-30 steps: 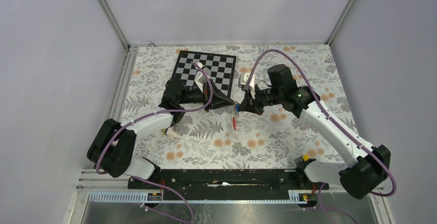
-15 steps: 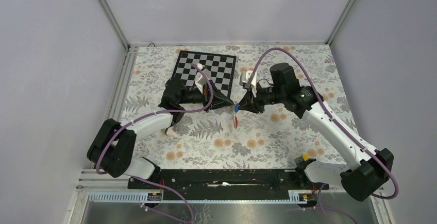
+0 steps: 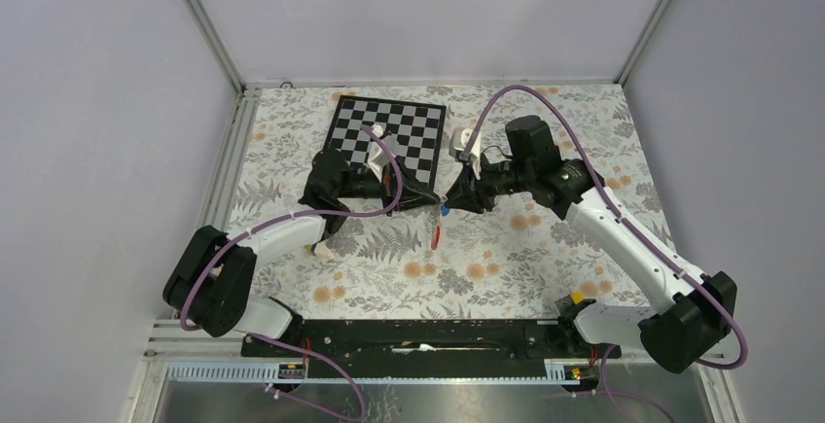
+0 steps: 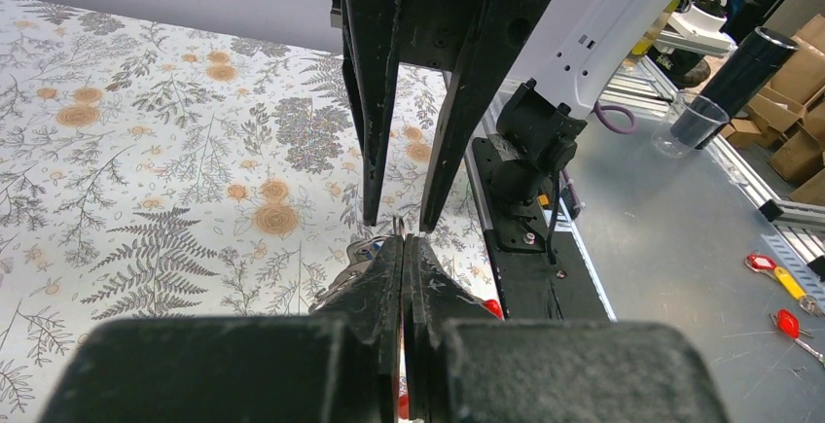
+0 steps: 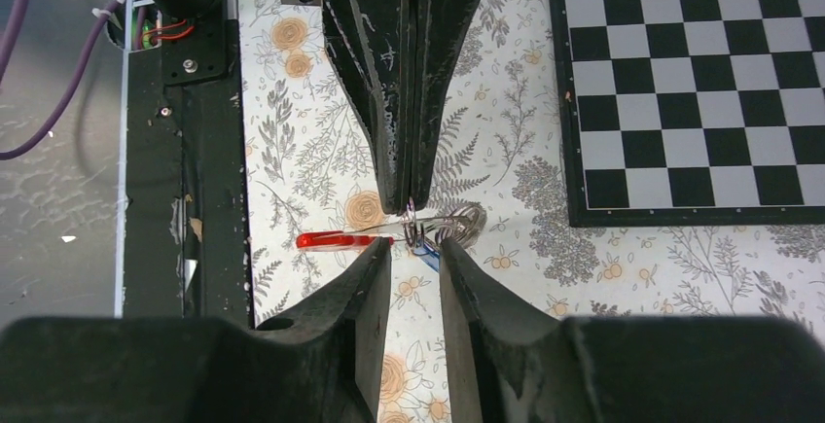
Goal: Put the keys on the keyring
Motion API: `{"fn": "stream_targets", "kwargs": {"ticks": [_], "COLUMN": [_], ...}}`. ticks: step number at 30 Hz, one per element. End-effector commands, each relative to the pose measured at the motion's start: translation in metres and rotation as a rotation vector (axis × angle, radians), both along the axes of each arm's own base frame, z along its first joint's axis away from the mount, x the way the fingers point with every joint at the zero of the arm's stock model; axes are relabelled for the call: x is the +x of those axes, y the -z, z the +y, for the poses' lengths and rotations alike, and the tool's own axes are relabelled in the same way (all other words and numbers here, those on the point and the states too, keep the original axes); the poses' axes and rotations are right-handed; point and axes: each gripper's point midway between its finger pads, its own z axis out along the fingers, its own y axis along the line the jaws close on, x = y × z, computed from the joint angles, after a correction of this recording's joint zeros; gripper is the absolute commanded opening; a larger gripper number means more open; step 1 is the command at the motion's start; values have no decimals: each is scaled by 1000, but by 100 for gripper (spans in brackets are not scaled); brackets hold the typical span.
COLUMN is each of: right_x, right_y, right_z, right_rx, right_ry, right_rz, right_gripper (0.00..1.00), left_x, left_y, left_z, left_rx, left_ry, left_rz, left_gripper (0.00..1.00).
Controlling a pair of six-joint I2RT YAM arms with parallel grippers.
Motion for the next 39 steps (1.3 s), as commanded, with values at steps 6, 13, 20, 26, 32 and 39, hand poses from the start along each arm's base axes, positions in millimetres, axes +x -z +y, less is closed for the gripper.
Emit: {"fn": "stream_targets", "kwargs": {"ticks": [6,13,20,26,32,39], "right_x": [-4,-4,4,1,0,0], "right_y": [-13,-10,-14,-3,0,-2], "right_z": [14,13,0,-1,4,7], "right_rx": [71,62,-44,-180,-215,-198], "right_ry": [-60,-58,0,0,-2,-3], "right_rz": [26,30,-18,-6,1,3], "right_gripper": [29,0,0,0,0,0], "left_x": [-10,-9,6,23,20,16], "left_y": [-18,-18,-13,-11,-11,-1], "left_z": [2,2,-1,-8,-14,-14], "left_rx": [-43,-45,17,122,124,133], "left_ry": [31,22,-23,-50,-27,-12], "left_rz": [-103,-110,-141,-182,-189,-183], "left_gripper": [0,0,5,28,33,18]}}
